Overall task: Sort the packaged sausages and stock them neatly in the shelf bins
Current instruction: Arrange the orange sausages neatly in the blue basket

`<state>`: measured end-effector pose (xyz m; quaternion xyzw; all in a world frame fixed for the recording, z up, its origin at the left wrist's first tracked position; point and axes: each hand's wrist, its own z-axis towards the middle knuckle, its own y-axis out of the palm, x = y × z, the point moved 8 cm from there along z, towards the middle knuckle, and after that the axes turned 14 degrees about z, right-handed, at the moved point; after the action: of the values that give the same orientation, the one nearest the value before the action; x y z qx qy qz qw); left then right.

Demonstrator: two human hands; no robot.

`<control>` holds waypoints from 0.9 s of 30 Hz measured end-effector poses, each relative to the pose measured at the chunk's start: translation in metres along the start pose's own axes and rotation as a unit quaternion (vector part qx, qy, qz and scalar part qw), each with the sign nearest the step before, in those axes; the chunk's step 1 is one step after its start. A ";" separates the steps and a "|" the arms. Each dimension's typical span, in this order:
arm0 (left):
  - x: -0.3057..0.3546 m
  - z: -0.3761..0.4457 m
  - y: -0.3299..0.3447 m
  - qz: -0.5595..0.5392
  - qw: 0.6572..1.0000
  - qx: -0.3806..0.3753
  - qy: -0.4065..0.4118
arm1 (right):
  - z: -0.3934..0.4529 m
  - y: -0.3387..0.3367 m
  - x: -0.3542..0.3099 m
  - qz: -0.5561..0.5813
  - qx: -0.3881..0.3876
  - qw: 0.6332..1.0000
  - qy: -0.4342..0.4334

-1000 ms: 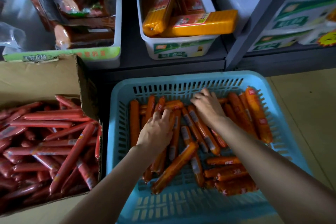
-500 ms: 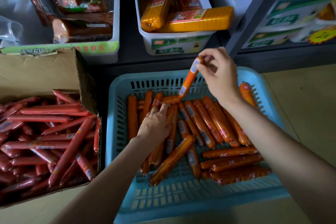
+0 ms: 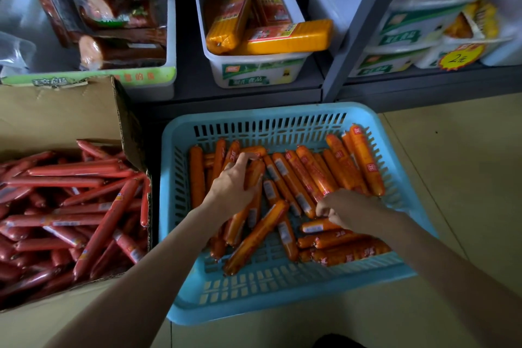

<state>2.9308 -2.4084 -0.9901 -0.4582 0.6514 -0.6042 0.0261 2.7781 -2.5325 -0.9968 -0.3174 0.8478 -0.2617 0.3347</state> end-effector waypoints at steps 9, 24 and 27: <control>-0.022 -0.006 -0.011 -0.322 0.939 0.022 -0.119 | 0.017 -0.032 -0.043 0.354 0.093 0.924 -0.108; -0.005 0.007 -0.007 -0.254 0.961 -0.012 -0.104 | 0.018 -0.026 -0.035 0.473 0.100 0.875 0.017; -0.005 0.007 -0.004 0.053 0.996 -0.011 -0.070 | 0.012 -0.066 0.008 0.346 0.264 0.899 0.057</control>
<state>2.9397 -2.4099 -0.9908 -0.4646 0.6779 -0.5612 0.0980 2.8064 -2.5844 -0.9649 0.1108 0.8218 -0.3611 0.4265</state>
